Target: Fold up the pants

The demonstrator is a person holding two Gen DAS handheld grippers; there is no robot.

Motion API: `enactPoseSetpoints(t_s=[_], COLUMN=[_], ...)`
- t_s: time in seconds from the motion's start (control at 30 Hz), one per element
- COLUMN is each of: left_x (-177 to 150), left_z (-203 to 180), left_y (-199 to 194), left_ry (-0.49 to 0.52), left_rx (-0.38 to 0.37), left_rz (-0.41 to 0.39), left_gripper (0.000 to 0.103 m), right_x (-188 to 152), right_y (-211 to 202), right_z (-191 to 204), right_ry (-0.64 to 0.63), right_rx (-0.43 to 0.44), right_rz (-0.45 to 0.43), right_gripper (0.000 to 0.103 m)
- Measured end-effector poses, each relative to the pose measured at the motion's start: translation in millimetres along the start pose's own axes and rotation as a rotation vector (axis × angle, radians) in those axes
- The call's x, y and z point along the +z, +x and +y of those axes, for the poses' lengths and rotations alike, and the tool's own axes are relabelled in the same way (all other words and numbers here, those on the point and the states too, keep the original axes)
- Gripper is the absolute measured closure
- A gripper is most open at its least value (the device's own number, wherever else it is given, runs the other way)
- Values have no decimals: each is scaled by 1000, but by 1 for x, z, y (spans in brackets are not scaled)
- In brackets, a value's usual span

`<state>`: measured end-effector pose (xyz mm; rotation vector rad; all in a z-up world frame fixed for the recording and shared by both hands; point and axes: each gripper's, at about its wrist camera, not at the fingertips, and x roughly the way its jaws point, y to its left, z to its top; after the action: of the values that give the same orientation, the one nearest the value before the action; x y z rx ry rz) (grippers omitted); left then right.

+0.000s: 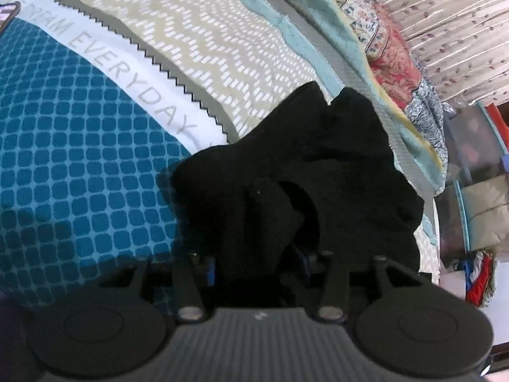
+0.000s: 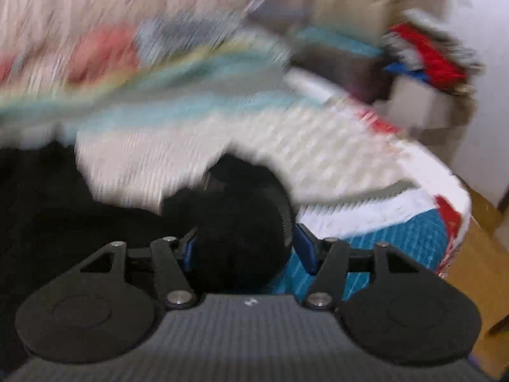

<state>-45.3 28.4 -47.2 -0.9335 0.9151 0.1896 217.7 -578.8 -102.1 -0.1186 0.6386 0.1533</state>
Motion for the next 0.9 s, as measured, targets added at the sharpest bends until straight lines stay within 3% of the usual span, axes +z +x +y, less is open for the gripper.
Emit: enactPoseSetpoints(t_s=[0.07,0.13,0.33,0.37,0.4,0.5,0.57,0.6,0.63,0.67,0.7,0.73,0.77,0.83,0.9], left_x=[1,2,4,3,3,3,6,9,11,14,16,18,21,28,35], left_z=[1,2,10,11,12,16,20,21,22,24,25,26,27,33,41], left_y=[2,5,12,12,12,8,0,-5,-12,-18,-23,-29,-33,-43,-54], left_ry=[10,11,-5,-9,-14,-42,-54,-58,-62,-61,-58,-57,-62,-81,-109], left_rx=[-5,-5,0,-5,-11,-17,-23,-26,-28,-29,-30,-26,-24,-17,-25], left_rz=[1,8,4,-1,0,-16,-39,-53,-71,-90,-103,-120,-127,-154,-185], left_gripper=[63,63,64,75,94,95,96,96,96,96,96,96,96,96,96], right_x=[-15,-27,13,25,35,54,60,61,60,63,69,76,81,91,109], right_y=[-3,-21,-46,-42,-31,21,71,94,113,121,123,125,123,115,92], right_z=[-1,-1,21,29,37,57,65,67,68,64,61,59,58,54,39], right_ry=[-80,-96,-135,-158,-188,-274,-304,-313,-299,-254,-219,-184,-160,-106,36], right_rx=[-42,-59,42,54,64,93,62,56,80,117,145,169,169,166,234], right_rz=[64,74,-108,-130,-135,-68,40,117,191,202,205,217,210,157,61], right_gripper=[41,41,41,41,41,44,55,55,57,56,63,83,94,95,96])
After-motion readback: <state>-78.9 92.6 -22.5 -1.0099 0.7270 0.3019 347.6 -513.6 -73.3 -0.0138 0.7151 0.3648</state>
